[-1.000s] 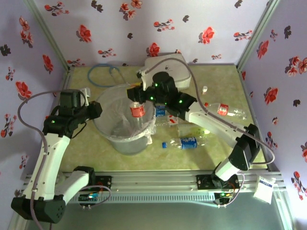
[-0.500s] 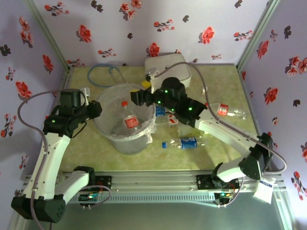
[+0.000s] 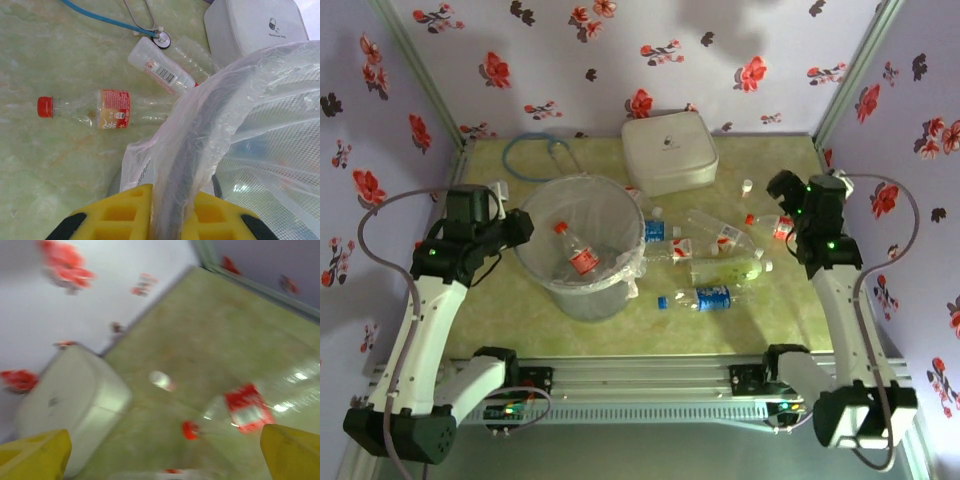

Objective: Put the plastic bottles in the bin

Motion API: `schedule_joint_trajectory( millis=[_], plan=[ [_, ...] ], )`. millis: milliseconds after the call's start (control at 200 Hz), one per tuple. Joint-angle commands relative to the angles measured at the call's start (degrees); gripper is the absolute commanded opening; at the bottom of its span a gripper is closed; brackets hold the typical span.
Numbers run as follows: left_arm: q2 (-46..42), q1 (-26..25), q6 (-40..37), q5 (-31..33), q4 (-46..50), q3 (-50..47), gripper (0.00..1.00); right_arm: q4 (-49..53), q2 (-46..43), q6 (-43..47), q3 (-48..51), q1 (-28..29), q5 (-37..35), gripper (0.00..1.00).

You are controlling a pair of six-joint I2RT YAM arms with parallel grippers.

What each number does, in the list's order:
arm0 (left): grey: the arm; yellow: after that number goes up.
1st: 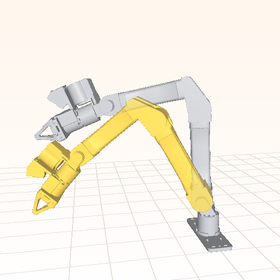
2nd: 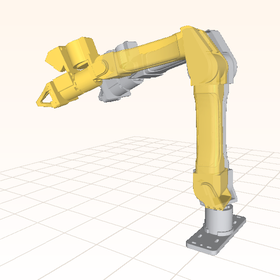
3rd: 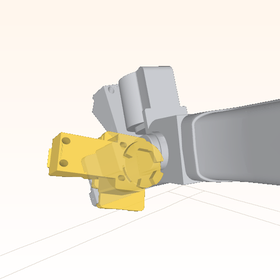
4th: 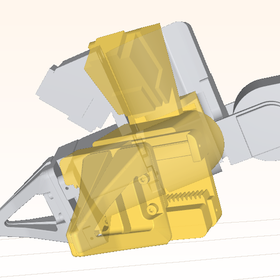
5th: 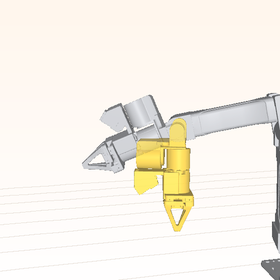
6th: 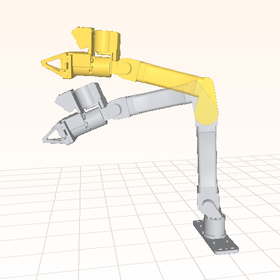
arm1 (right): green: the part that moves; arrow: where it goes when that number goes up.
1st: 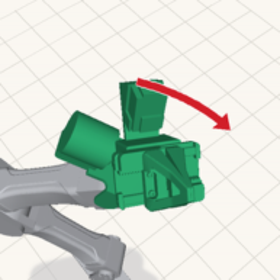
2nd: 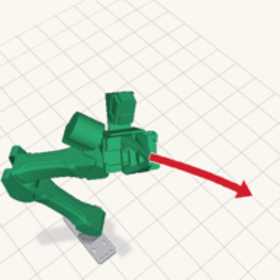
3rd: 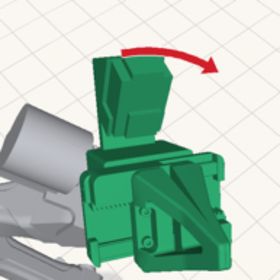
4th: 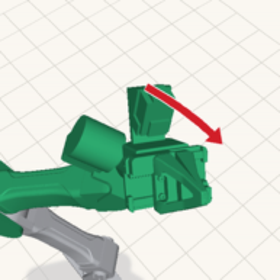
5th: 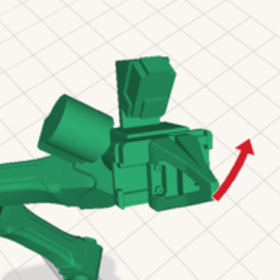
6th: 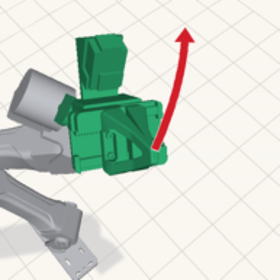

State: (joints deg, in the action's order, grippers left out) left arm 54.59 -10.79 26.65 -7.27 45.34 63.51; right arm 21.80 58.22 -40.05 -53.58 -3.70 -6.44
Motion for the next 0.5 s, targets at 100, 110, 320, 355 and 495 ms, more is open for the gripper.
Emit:
schedule_joint_trajectory(
  millis=[100,110,320,355,495],
  plan=[
    [-2.1,-0.38,0.13,1.36,-3.07,-1.94,0.0,-3.08,12.36,-16.69,1.81,-10.7,2.09,0.99],
    [-2.16,-0.38,0.19,1.31,-3.07,-1.97,0.0,-3.54,12.93,-17.42,1.86,-11.06,2.01,0.99],
    [-3.45,-0.46,0.62,0.94,-2.05,-2.25,0.0,-17.02,23.27,-28.05,4.75,-16.34,-0.59,0.97],
    [-3.44,-0.46,0.74,1.01,-1.94,-2.18,0.0,-16.78,24.83,-28.64,3.97,-16.65,-1.3,0.97],
    [-2.93,-0.44,1.86,0.98,-3.04,-1.98,0.0,-20.33,31.06,-30.64,2.95,-17.6,-2.76,0.95]
  ],
)
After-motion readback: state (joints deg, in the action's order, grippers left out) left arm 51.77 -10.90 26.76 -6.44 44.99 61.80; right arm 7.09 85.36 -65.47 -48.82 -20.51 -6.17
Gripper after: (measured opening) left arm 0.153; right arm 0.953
